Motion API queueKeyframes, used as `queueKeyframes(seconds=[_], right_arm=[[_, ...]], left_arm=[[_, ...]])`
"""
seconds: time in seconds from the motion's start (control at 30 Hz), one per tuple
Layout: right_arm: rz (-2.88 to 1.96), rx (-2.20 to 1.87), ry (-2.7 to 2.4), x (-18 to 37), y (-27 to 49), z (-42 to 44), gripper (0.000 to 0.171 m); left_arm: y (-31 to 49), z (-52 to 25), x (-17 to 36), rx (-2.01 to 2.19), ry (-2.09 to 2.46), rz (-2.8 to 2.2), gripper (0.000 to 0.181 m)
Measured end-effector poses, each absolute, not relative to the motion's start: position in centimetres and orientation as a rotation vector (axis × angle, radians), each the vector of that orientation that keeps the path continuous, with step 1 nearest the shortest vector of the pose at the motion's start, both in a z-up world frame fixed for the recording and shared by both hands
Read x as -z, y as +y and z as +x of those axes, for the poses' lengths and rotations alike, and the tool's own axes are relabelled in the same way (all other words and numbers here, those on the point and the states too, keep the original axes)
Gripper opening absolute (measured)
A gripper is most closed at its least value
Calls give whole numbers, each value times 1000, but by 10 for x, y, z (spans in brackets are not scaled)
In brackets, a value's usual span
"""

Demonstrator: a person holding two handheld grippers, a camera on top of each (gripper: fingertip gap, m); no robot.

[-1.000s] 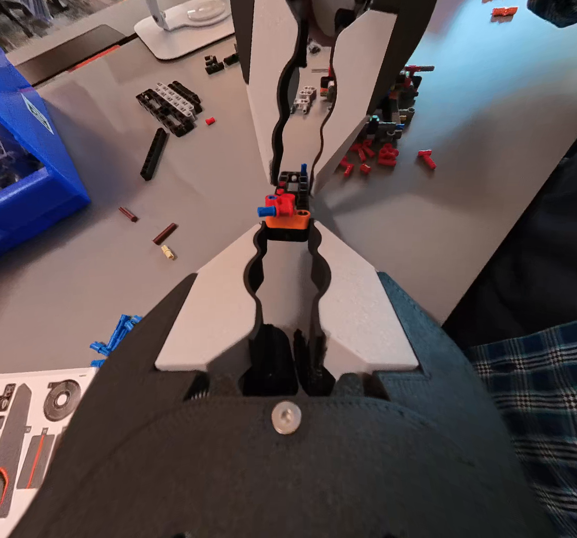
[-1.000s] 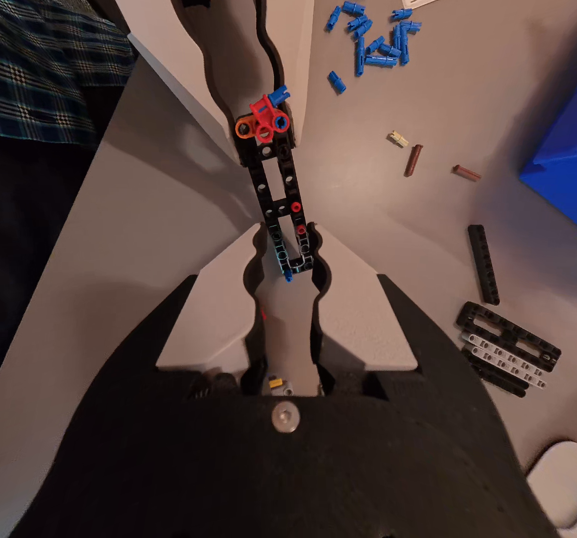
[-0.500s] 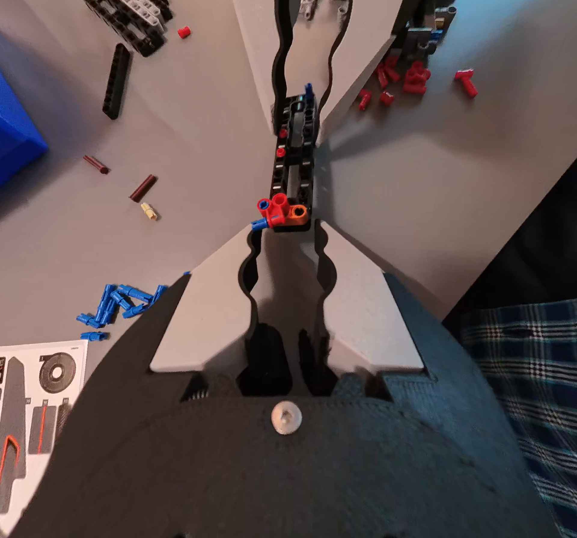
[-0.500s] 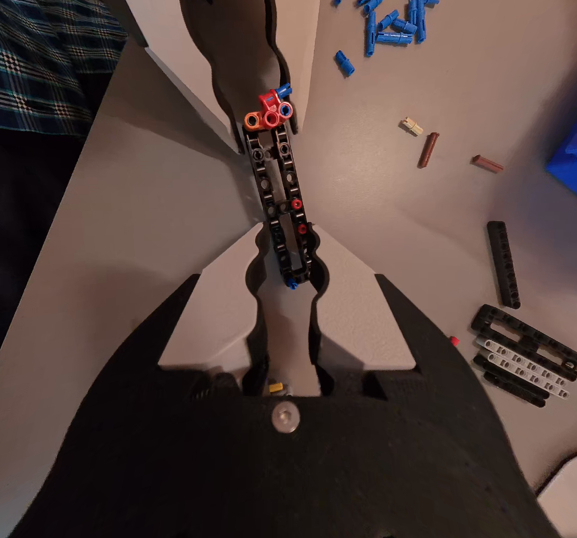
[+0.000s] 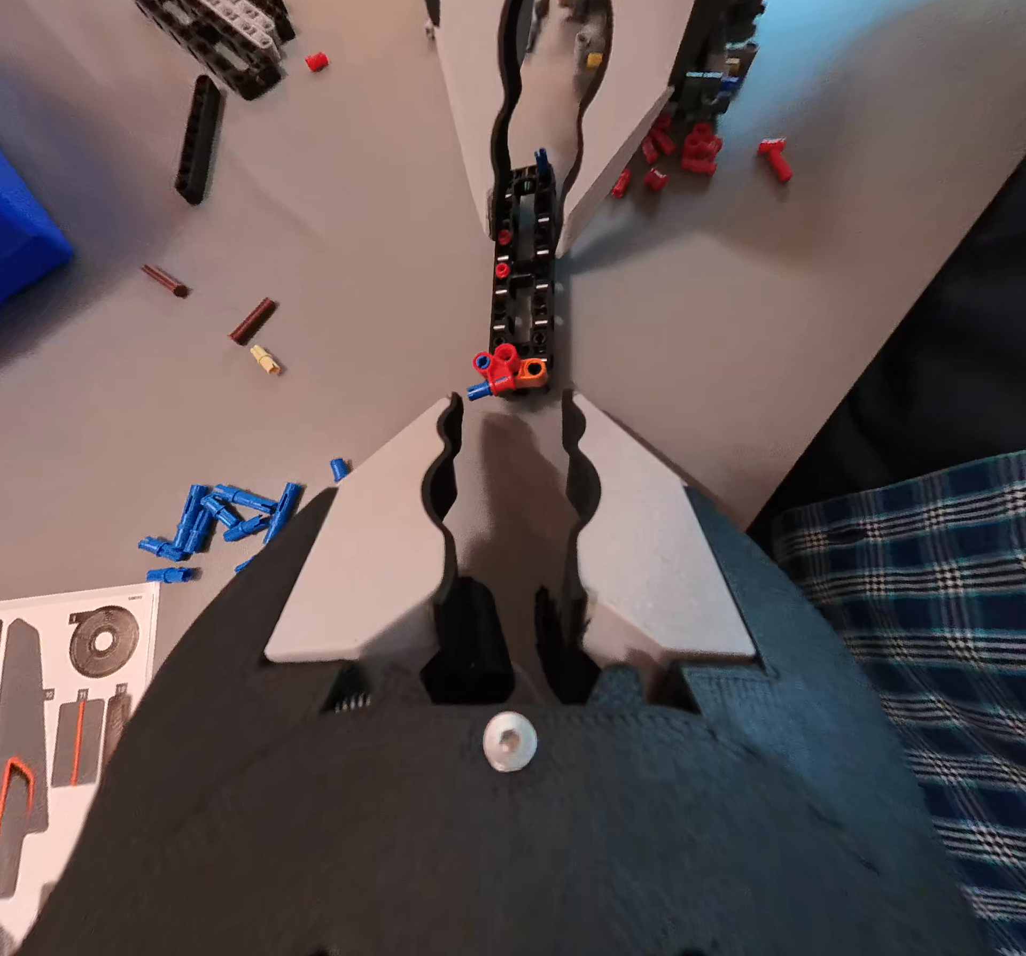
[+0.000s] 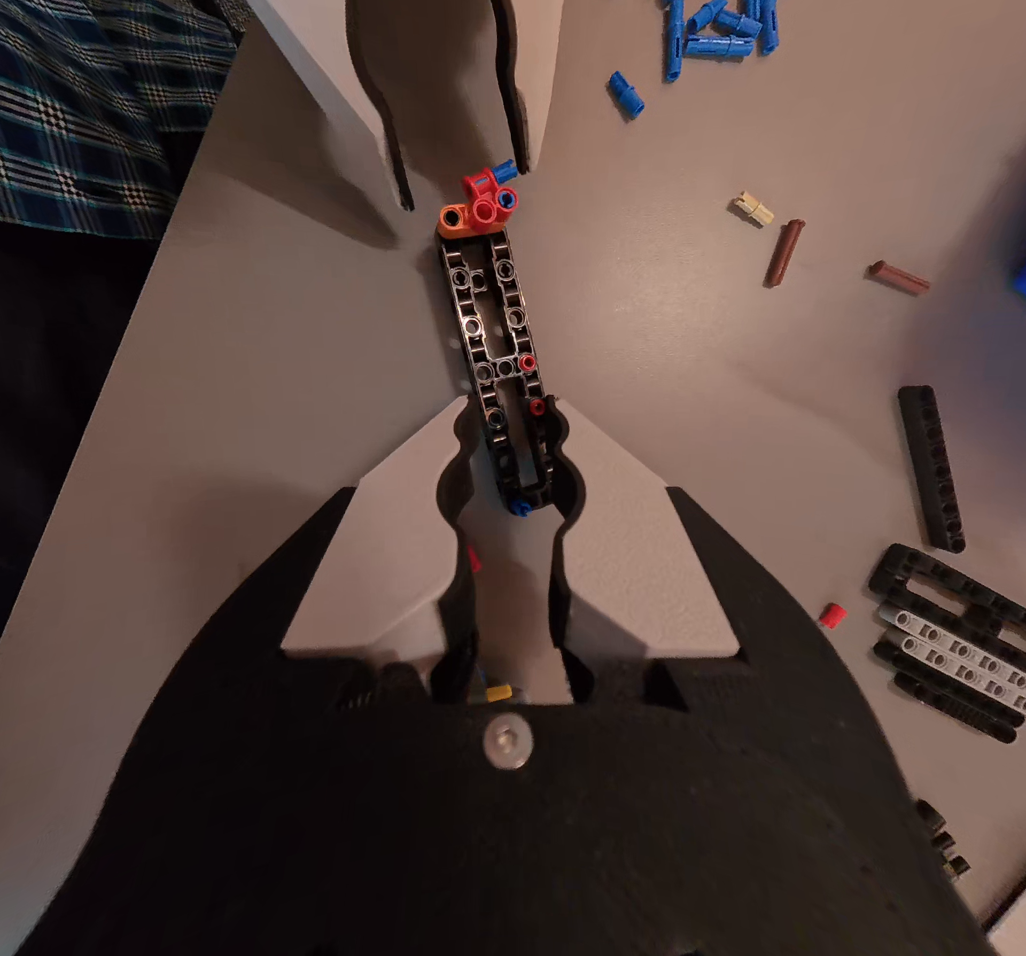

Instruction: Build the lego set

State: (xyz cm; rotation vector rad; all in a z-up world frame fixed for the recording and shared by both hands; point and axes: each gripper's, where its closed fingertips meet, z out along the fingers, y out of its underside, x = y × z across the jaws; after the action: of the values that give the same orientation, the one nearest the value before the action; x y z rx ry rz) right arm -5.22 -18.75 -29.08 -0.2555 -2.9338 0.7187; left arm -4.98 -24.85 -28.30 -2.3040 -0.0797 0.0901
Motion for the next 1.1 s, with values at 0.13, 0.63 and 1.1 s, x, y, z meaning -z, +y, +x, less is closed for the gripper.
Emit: queueKeyframes(seconds=[0.13,0.63,1.1], right_arm=[[-247,-717,-2928,289,-187,-51,21],[-202,-763,-2975,295,-215,-52,12],[77,-700,-2756,297,-210,-52,4]], left_arm=[[-247,-52,276,-40,-90,-2250,29],[-243,-57,274,22,-86,-2218,11],[-245,-62,282,109,-92,-2244,16]])
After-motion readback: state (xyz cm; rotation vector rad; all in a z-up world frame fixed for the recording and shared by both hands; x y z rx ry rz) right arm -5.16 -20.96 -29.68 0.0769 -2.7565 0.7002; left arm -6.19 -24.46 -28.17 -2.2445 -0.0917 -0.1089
